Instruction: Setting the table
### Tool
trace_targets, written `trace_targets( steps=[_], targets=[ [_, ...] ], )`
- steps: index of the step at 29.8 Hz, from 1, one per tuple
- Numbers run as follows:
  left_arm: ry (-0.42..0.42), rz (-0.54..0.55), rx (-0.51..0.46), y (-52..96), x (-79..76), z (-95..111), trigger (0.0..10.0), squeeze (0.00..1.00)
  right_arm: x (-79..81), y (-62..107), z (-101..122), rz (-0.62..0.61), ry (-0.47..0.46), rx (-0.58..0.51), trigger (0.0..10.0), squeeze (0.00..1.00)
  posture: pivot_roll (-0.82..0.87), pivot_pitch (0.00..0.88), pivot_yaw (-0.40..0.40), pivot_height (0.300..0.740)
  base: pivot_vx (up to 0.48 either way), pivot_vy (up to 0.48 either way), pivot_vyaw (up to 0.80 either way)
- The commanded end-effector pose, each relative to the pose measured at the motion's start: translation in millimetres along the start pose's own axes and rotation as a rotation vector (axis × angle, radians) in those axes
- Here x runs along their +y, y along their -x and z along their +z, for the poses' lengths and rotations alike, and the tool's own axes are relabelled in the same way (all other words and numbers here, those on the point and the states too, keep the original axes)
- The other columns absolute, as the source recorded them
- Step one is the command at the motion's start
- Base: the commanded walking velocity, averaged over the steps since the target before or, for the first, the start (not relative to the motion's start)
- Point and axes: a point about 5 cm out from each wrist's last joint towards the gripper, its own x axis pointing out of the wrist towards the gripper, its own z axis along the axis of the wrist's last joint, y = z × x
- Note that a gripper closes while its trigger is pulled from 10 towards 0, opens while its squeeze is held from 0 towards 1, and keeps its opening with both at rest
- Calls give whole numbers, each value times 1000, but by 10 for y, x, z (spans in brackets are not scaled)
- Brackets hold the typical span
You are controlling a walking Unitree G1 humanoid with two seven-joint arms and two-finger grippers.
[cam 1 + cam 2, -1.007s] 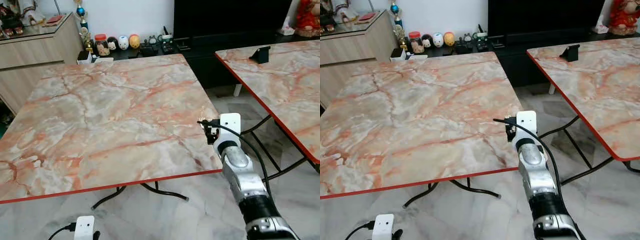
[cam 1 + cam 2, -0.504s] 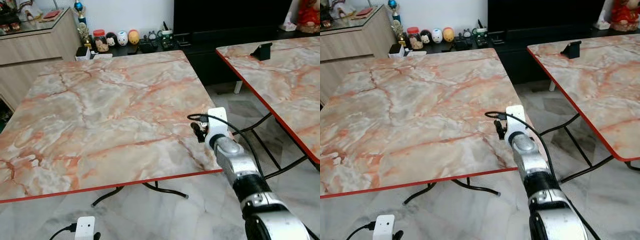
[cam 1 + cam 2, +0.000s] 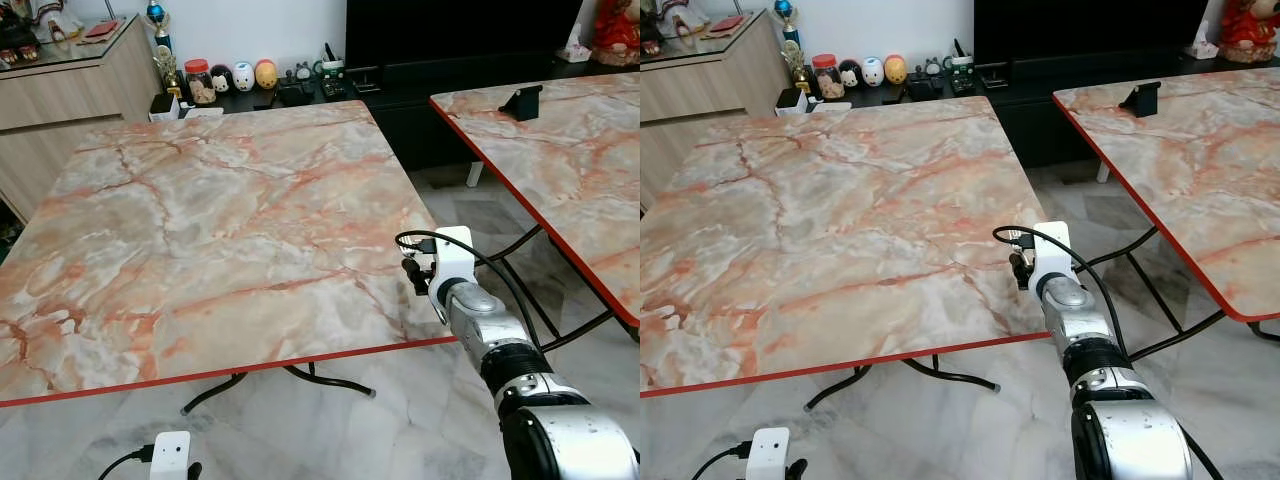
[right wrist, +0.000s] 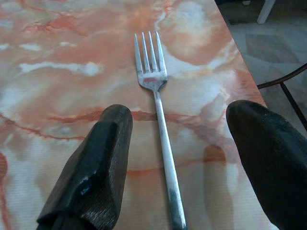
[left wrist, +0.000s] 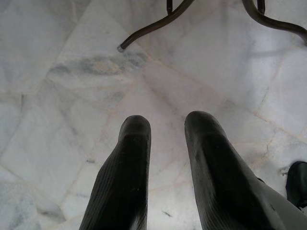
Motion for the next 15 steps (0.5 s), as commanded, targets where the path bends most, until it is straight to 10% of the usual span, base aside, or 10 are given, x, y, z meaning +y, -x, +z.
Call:
trace_targets(
  steps=[1,9,15],
  targets=[
    [-11,6,16,5,21,-28,10000,0,-1,-13,119,2,-10,-37,10000,0,-66,0,61,740,0,0,0],
    [-6,9,9,5,22,-22,10000,0,11,-1,292,-1,-16,-172,10000,0,-62,0,58,740,0,0,0],
    [-2,15,6,14,31,-38,10000,0,-8,169,594,-73,-23,-521,10000,0,-63,0,54,740,0,0,0]
  ],
)
